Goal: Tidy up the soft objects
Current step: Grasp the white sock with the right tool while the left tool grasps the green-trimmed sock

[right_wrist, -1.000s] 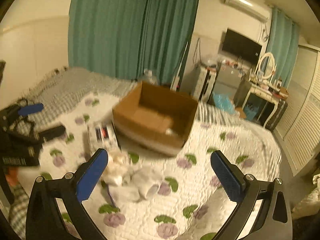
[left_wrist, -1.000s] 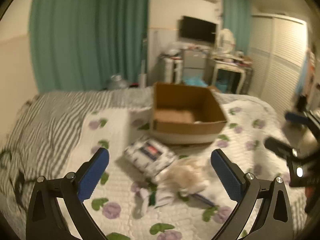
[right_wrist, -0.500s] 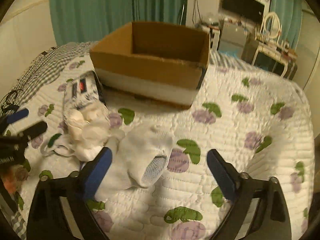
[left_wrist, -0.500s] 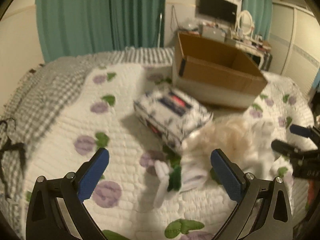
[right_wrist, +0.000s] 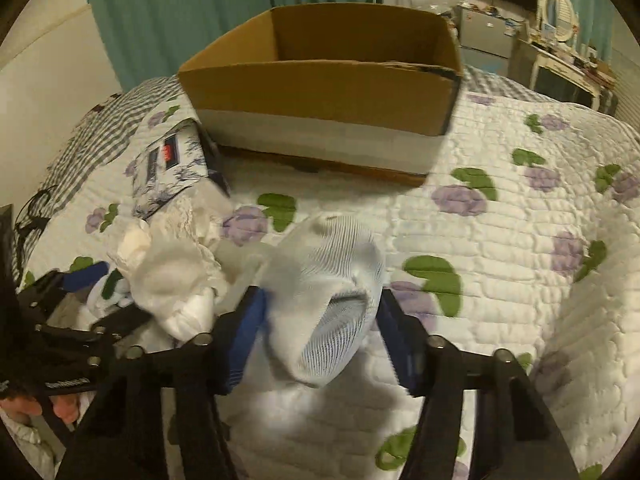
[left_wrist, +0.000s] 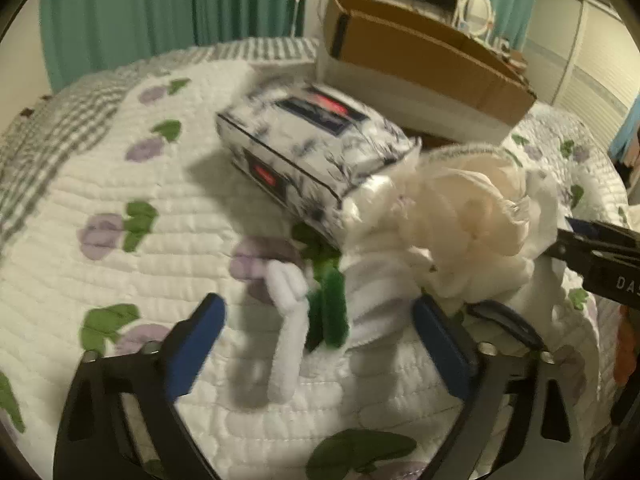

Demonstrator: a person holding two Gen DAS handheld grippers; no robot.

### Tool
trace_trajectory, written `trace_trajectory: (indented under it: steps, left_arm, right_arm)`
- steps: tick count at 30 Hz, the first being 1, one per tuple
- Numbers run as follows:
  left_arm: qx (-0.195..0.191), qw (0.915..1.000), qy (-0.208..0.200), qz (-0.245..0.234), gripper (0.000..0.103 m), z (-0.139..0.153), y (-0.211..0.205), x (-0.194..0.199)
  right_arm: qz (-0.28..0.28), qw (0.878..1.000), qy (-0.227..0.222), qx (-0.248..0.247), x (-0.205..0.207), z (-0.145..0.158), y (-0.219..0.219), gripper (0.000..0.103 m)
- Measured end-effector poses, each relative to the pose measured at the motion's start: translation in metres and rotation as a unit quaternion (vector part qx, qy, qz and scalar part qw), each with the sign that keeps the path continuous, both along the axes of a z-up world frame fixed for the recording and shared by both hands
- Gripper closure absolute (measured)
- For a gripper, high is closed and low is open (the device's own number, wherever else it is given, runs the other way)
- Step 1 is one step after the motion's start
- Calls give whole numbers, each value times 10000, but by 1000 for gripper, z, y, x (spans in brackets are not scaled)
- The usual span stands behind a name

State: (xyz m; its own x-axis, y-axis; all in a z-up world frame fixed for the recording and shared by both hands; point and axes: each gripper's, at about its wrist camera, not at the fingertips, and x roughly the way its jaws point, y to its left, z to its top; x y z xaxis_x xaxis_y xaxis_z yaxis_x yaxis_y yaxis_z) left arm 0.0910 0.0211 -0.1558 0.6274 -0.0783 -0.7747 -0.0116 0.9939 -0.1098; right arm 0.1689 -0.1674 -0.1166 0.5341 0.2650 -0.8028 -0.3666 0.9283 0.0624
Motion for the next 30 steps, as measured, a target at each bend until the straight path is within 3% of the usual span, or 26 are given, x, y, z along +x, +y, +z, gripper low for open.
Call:
trace_trajectory:
  steps: [3,5,12,13,23,30]
  left_arm:
    - [-48,9998,134,-122,21,-5,-5,4]
    - [-99,9996,152,-210,33,-6,-7,6]
    - [-275,9990,91,-338,47,-3,-6,2]
    - [-277,9990,83,-341,57,-2,-6,2]
    - [-4,9992,-67,-405,57,22,-11,-14]
    - [198,9981,-343,-475,57,57,-20,-37]
  right_arm:
    - [26,10000,-87,2,-1,3,3,54]
    - [50,9999,-134,25,-3,5,2,57]
    - [2,9997,-236,117,-7,10,-6,60]
    - [-3,9995,-285,105,-10,12,-7,61]
    - [-171,9974,-701,52,-39,41,-27,62]
    - [-236,9927,-1182,57,-62,86,-38,62]
